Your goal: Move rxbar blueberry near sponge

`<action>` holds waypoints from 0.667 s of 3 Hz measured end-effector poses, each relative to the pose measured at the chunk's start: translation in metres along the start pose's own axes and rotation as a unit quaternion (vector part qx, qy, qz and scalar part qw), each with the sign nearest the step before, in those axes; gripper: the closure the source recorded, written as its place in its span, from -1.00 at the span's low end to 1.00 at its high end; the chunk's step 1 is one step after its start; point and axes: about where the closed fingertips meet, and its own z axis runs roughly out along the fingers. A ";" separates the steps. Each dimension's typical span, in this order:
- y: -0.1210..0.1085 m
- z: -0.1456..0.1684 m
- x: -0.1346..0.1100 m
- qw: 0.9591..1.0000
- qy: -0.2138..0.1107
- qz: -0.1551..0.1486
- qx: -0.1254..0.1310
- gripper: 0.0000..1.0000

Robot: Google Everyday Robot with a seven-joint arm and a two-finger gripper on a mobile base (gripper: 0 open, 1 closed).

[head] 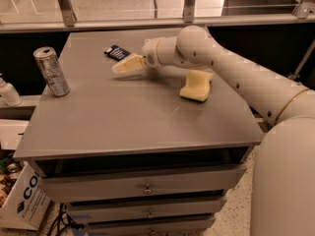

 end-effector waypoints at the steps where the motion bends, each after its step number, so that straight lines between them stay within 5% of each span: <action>1: -0.002 0.011 -0.002 1.000 0.008 0.000 0.010 -1.00; 2: -0.002 0.024 0.000 1.000 0.019 0.000 0.013 -1.00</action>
Offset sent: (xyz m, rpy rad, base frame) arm 0.0223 0.0222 -0.0111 -0.0607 0.0158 -0.0447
